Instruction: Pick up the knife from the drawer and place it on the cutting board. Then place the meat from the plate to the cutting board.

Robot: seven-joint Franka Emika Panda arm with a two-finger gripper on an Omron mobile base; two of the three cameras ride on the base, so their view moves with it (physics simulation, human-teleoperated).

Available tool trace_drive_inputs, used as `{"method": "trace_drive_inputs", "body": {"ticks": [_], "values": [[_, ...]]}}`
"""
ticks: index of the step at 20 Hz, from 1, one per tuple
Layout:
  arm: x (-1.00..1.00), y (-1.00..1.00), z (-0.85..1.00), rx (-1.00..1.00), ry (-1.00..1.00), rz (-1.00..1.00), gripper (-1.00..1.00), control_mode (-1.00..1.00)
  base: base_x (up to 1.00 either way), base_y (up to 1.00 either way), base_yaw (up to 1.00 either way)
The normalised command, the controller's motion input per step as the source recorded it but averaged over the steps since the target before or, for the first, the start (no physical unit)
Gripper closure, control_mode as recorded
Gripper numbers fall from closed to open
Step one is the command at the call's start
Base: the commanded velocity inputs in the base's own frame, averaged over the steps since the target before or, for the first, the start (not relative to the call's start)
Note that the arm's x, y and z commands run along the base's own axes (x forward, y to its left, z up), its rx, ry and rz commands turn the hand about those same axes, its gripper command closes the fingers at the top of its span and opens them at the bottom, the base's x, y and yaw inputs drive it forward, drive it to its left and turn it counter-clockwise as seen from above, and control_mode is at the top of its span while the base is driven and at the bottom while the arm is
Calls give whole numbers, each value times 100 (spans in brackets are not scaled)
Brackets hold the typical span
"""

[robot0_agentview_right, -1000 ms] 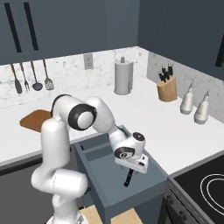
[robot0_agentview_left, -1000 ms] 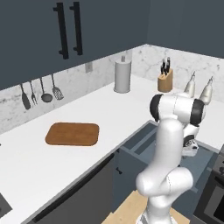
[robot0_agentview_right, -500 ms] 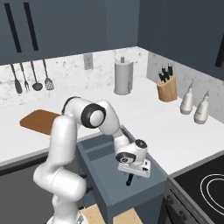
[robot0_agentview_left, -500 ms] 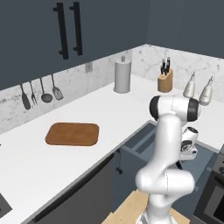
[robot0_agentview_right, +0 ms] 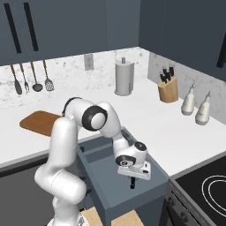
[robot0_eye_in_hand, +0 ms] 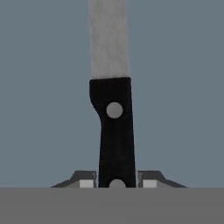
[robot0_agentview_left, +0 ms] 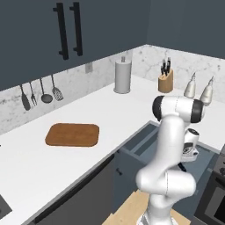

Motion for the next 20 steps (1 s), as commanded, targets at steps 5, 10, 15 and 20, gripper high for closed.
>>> {"method": "trace_drive_inputs", "body": {"ticks": [5, 10, 15, 20], "values": [[-37, 70, 11, 0, 0, 0, 100, -100, 0, 0, 0], [0, 34, 85, 0, -2, 0, 100, -100, 0, 0, 0], [-3, -4, 100, 0, 5, 0, 100, -100, 0, 0, 0], [-16, -18, 100, 0, 17, 1, 100, -100, 0, 0, 0]]}}
